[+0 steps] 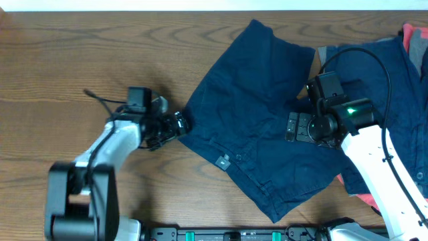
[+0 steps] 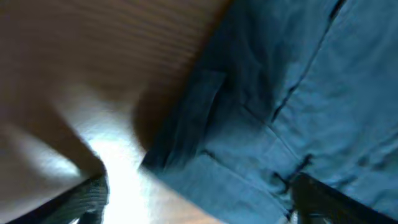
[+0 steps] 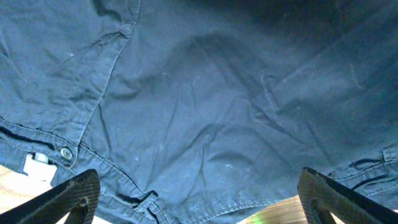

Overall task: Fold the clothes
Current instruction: 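Pull the shorts' left edge outward with the left gripper to spread them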

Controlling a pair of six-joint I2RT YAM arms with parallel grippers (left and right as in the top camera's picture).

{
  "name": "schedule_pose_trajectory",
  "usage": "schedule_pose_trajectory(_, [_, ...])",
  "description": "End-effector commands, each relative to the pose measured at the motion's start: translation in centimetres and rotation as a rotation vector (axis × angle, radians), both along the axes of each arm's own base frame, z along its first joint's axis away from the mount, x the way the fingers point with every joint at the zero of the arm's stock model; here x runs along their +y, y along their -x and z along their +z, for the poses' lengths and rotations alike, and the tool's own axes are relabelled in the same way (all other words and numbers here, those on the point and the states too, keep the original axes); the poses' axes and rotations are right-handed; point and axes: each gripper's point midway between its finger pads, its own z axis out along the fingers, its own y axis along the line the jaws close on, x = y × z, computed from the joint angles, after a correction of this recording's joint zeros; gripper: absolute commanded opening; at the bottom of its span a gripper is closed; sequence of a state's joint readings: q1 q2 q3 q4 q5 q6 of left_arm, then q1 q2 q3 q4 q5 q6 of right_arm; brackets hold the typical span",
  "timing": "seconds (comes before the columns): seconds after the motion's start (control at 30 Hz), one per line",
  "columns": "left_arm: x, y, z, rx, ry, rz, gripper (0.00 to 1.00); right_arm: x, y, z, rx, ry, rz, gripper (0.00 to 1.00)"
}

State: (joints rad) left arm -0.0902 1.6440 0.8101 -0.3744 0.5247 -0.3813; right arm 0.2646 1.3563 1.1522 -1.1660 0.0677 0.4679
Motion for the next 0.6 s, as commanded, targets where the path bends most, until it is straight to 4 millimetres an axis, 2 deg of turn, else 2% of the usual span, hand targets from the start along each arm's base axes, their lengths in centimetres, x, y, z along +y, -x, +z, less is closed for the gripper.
schedule_pose_trajectory(0.0, [-1.3,-0.5,-0.6,-0.01,0.014,-0.038,0.58,-0.4,-0.1,0.4,-0.013,0.004,-0.029,0.99])
schedule_pose_trajectory(0.03, [-1.4,-0.8,-0.7,-0.023,0.015,-0.041,0.32,-0.4,0.0,0.4,-0.011,0.004,-0.028,0.99])
schedule_pose_trajectory(0.07, [-1.4,-1.2,-0.6,-0.042,0.015,-0.04,0.11,-0.5,0.0,0.4,-0.008,0.005,-0.029,0.99])
schedule_pose_trajectory(0.1, [-1.0,-1.8,-0.4,-0.067,-0.002,-0.03,0.06,-0.5,0.1,0.4,-0.008,0.005,-0.028,0.99])
schedule_pose_trajectory(0.17, [0.5,-3.2,0.1,-0.11,-0.066,0.002,0.06,-0.5,0.0,0.4,-0.008,0.005,-0.028,0.99])
schedule_pose_trajectory(0.27, [4.2,-6.0,2.3,-0.18,-0.179,0.09,0.06,-0.5,0.1,0.3,-0.004,0.006,-0.028,0.99])
schedule_pose_trajectory(0.33, [6.6,-8.1,4.8,-0.226,-0.216,0.156,0.06,-0.5,0.1,0.3,-0.004,0.007,-0.028,0.99])
schedule_pose_trajectory(0.5, [12.6,-13.5,13.6,-0.386,-0.233,0.307,0.06,-0.5,0.1,0.3,-0.005,0.006,-0.028,0.99])
schedule_pose_trajectory(0.53, [13.6,-14.0,15.0,-0.409,-0.237,0.331,0.17,-0.5,0.1,0.3,-0.005,0.006,-0.028,0.99])
schedule_pose_trajectory(0.57, [14.7,-14.4,16.4,-0.429,-0.242,0.356,0.43,-0.5,0.1,0.3,-0.004,0.006,-0.028,0.99])
